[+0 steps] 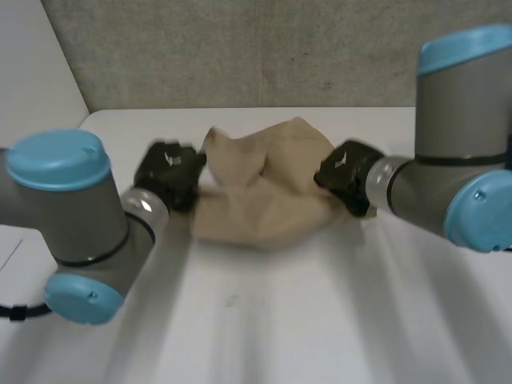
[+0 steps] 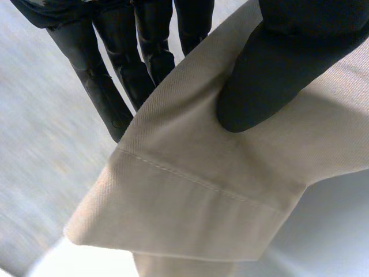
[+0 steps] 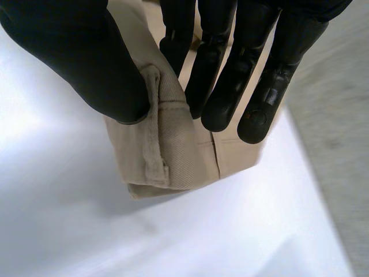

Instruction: Fold the laundry.

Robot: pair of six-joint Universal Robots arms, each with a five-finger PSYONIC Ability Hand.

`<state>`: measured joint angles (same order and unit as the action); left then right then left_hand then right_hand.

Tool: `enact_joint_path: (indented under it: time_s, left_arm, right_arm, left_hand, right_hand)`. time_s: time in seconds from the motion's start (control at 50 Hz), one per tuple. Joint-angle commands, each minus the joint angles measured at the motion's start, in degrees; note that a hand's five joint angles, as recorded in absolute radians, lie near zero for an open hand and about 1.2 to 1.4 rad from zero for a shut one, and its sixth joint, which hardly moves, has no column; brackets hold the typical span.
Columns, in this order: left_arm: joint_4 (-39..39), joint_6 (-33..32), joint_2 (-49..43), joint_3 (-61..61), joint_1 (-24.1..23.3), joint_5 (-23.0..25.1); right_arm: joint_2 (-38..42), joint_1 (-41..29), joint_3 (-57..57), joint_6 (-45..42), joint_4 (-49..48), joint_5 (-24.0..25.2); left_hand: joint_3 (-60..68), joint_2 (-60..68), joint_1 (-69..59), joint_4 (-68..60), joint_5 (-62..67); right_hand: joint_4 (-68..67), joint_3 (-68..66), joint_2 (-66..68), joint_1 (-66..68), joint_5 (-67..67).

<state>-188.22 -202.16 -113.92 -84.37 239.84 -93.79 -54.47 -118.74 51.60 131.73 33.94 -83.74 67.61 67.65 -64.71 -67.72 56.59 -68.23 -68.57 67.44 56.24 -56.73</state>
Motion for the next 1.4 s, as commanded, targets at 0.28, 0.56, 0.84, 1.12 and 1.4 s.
enact_joint_path:
  time_s: [0.28, 0.56, 0.84, 1.12, 1.4]
  left_arm:
    - [1.81, -0.17, -1.75, -0.35, -0.6, -0.25]
    - [0.93, 0.62, 12.14, -18.71, -2.71, -0.25]
    - [-0.65, 1.24, 2.93, -17.68, -3.51, -0.34]
    - [-5.49, 0.45, -7.36, -6.43, -0.08, -3.07]
    - [-4.96, 0.71, -12.37, -0.1, 0.01, -2.89]
  right_arm:
    - [9.21, 0.35, -0.62, 25.76, -14.6, -0.11]
    - [12.63, 0.44, -1.32, 27.0, -17.6, -2.83]
    - [12.81, 0.27, -0.36, 28.67, -17.95, -2.66]
    - [12.2, 0.44, 2.72, 28.75, -19.71, -2.66]
    - [12.2, 0.44, 3.51, 28.75, -20.58, -2.66]
  left_hand:
    - [-46.12, -46.17, 43.23, 46.24, -45.1]
    - [-25.99, -26.03, 23.09, 26.1, -24.96]
    - [-36.7, -36.75, 33.8, 36.82, -35.68]
    - [-38.56, -38.6, 35.66, 38.67, -37.53]
    - [-26.46, -26.51, 23.57, 26.58, -25.44]
  right_hand:
    - [-11.77, -11.43, 12.56, 23.76, -13.27]
    - [-11.77, -11.43, 12.56, 23.76, -13.27]
    - [-11.77, -11.43, 12.56, 23.76, -13.27]
    - [-11.77, -11.43, 12.56, 23.76, -13.27]
    - [-11.77, -11.43, 12.56, 23.76, -13.27]
